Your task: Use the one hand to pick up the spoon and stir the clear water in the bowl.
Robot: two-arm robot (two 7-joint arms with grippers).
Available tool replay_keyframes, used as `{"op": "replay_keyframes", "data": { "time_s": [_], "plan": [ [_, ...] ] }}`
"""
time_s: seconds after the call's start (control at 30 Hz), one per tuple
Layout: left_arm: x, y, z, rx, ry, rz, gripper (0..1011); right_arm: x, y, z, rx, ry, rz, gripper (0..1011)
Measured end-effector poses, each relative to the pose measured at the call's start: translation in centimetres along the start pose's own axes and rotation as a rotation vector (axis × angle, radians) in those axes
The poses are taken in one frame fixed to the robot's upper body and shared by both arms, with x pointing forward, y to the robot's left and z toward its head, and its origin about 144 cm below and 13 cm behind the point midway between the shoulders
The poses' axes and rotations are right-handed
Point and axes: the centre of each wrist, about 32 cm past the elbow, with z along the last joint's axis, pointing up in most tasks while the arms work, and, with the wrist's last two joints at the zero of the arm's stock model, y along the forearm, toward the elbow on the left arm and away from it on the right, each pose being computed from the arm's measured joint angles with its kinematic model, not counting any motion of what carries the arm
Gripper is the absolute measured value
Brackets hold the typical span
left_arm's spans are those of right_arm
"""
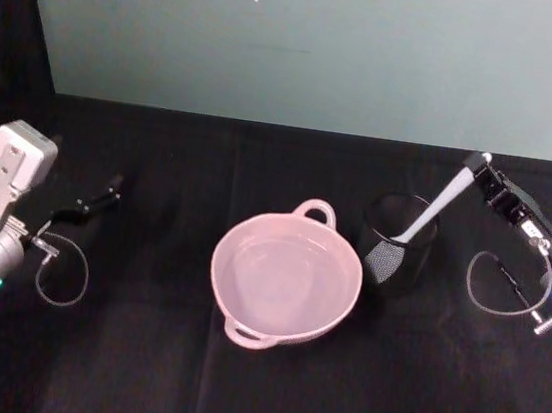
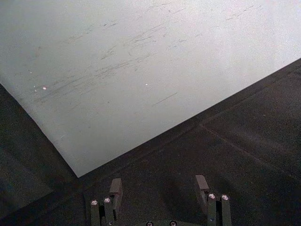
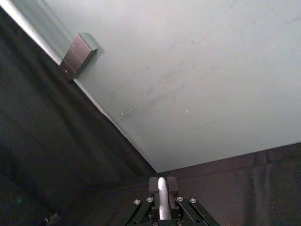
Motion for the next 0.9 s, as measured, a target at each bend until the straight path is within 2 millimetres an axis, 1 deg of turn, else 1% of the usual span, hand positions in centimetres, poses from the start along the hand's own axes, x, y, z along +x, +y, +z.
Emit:
{"op": "replay_keyframes", "data": {
  "time_s": [0.07, 0.2, 0.37, 0.47, 0.5, 0.57, 0.6, 0.7, 0.73, 0.9],
  "plan": [
    [0.0, 0.0, 0.0, 0.0, 0.0, 0.0, 1011, -0.3, 0.0, 0.2, -0.002, -0.023, 0.003, 105],
    [0.0, 0.0, 0.0, 0.0, 0.0, 0.0, 1011, -1.0, 0.2, 0.8, -0.008, -0.079, 0.016, 105],
    [0.0, 0.0, 0.0, 0.0, 0.0, 0.0, 1011, -2.5, 0.6, 1.9, -0.021, -0.203, 0.044, 105],
    [0.0, 0.0, 0.0, 0.0, 0.0, 0.0, 1011, -3.6, 0.9, 3.1, -0.024, -0.285, 0.073, 106],
    [0.0, 0.0, 0.0, 0.0, 0.0, 0.0, 1011, -4.2, 1.0, 3.9, -0.026, -0.326, 0.088, 105],
    [0.0, 0.0, 0.0, 0.0, 0.0, 0.0, 1011, -4.8, 1.2, 4.6, -0.031, -0.365, 0.101, 106],
    [0.0, 0.0, 0.0, 0.0, 0.0, 0.0, 1011, -5.5, 1.4, 5.4, -0.039, -0.406, 0.117, 105],
    [0.0, 0.0, 0.0, 0.0, 0.0, 0.0, 1011, -6.5, 1.5, 6.7, -0.053, -0.463, 0.137, 105],
    [0.0, 0.0, 0.0, 0.0, 0.0, 0.0, 1011, -7.0, 1.6, 7.4, -0.062, -0.5, 0.148, 105],
    [0.0, 0.0, 0.0, 0.0, 0.0, 0.0, 1011, -8.6, 2.0, 9.3, -0.089, -0.584, 0.181, 105]
  ]
}}
